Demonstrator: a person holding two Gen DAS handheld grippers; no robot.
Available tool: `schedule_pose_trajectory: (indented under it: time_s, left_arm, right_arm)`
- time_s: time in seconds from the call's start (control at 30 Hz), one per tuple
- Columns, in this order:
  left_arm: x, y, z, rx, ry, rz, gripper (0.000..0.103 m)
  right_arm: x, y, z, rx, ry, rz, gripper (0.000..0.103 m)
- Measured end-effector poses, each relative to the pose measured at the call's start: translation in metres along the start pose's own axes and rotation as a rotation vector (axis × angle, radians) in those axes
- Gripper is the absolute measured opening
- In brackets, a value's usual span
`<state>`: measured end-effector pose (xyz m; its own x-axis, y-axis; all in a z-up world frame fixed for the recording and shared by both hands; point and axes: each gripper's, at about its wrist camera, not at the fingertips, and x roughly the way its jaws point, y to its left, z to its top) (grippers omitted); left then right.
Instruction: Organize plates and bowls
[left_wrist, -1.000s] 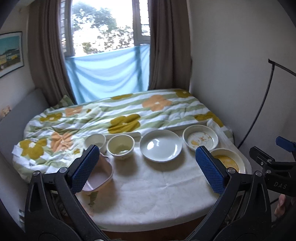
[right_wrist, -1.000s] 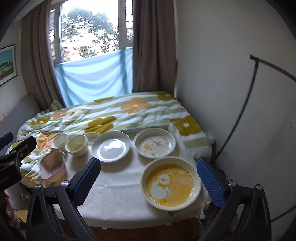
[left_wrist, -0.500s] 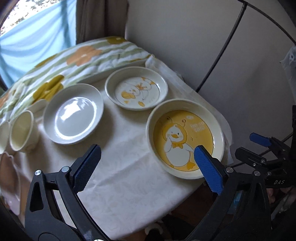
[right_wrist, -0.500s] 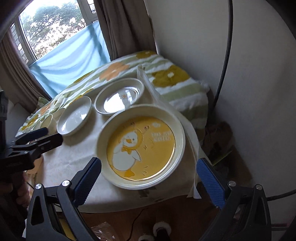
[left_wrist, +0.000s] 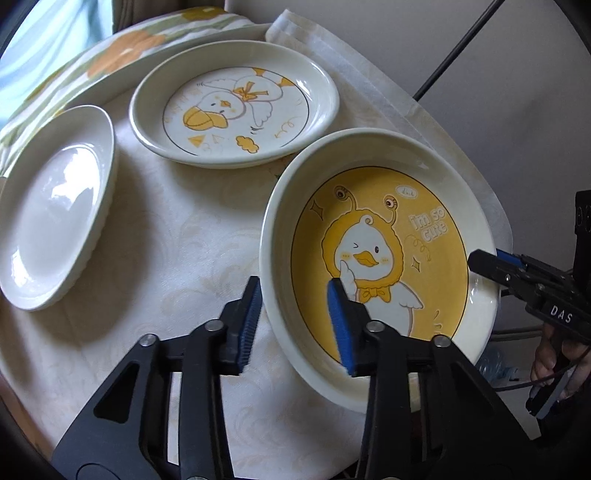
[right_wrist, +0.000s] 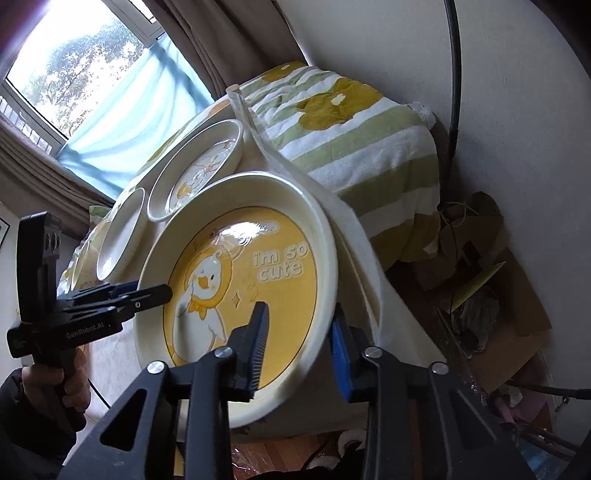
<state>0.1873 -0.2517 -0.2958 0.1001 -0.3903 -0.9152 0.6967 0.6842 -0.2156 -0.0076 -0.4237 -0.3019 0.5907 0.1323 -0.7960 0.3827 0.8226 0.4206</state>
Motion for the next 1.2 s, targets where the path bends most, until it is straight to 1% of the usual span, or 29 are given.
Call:
schedule_pose_trajectory:
  time_s: [0.1, 0.17, 0.37, 0.53, 0.73, 0.97, 1.07, 1.2]
  left_arm:
    - [0.004, 0.001, 0.0, -0.01, 0.007, 0.005, 0.02]
    - [0.004, 0.003, 0.0, -0.028, 0.008, -0.01, 0.02]
    - [0.003, 0.0, -0.001, -0.023, 0.002, -0.01, 0.019]
    - [0.009, 0.002, 0.005, -0.011, -0.002, 0.016, 0.02]
    - [0.003, 0.004, 0.0, -0.04, -0.008, 0.014, 0.02]
    - [-0.03, 0.014, -0.016, -0.119, -0.07, 0.034, 0.02]
    - [-0.053, 0.021, -0.028, -0.167, -0.109, 0.051, 0.02]
    - [-0.084, 0.032, -0.053, -0.239, -0.162, 0.093, 0.02]
  right_arm:
    - [0.004, -0.005, 0.007, -0.001, 0.003, -0.006, 0.018]
    - [0.006, -0.009, 0.01, -0.004, 0.005, -0.005, 0.015]
    - [0.011, -0.012, 0.012, -0.006, 0.012, 0.014, 0.015]
    - [0.01, -0.01, 0.013, -0.018, 0.022, 0.011, 0.015]
    - [0.007, -0.006, 0.017, -0.045, 0.03, 0.015, 0.015]
    - [-0.003, 0.015, 0.025, -0.128, 0.044, 0.04, 0.015]
    - [-0.009, 0.031, 0.03, -0.179, 0.054, 0.066, 0.015]
    - [-0.012, 0.065, 0.035, -0.275, 0.079, 0.108, 0.015]
